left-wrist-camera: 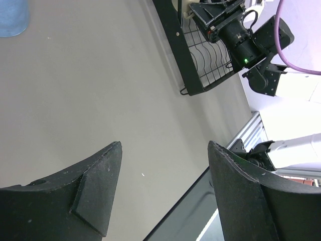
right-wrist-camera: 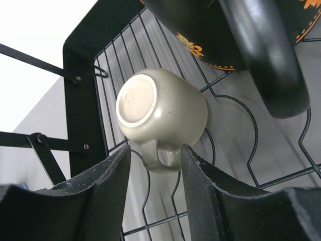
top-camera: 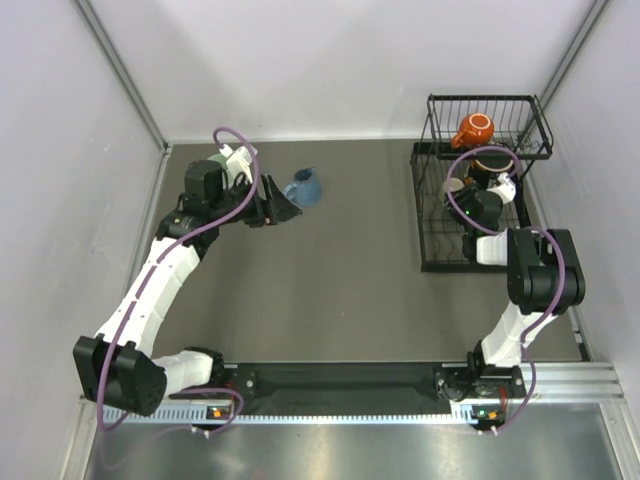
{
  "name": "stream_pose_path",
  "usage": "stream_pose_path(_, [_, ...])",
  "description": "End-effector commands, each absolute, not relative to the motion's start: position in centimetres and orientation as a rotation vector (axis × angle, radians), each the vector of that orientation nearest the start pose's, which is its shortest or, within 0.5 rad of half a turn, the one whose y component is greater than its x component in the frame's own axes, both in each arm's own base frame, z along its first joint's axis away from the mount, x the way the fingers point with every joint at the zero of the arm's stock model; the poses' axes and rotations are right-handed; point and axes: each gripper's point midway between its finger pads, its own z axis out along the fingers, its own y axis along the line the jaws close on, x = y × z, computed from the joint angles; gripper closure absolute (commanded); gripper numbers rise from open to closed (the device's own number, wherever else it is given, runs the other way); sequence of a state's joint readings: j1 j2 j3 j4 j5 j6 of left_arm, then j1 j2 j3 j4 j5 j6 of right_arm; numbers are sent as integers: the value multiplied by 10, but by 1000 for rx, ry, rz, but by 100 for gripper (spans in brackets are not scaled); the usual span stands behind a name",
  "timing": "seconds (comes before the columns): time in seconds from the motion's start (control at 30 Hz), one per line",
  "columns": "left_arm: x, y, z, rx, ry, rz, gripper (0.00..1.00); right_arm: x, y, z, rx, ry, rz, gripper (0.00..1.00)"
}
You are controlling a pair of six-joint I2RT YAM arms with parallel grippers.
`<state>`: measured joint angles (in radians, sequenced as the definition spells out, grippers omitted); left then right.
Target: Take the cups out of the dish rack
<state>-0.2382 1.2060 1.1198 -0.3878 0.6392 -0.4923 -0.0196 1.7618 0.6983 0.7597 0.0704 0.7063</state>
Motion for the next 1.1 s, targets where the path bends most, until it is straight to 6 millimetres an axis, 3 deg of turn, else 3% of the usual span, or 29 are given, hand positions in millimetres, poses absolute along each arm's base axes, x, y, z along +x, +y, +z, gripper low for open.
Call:
stream_pose_path(0.0, [301,-200,293,211,2028,-1105,26,482,11,93,669,1747,411,55])
stream_pose_path(0.2, [302,-200,292,207,2030,-1105,26,482,10,94,668,1752,401,62])
stream_pose_path(0.5, [302,-200,290,204,2035,-1106,26,475,16,105,569,1757,400,89])
stream_pose_path(0.63, [301,-201,289,206,2037,-1115,26,467,17,119,529,1736,400,100])
stream_pose_path(0.93, [299,-200,293,198,2028,-1116,26,441,33,148,436,1713,478,100])
stream_pose_path(1.07, [298,-202,296,187,2023,-1138,26,430,34,152,437,1730,486,100])
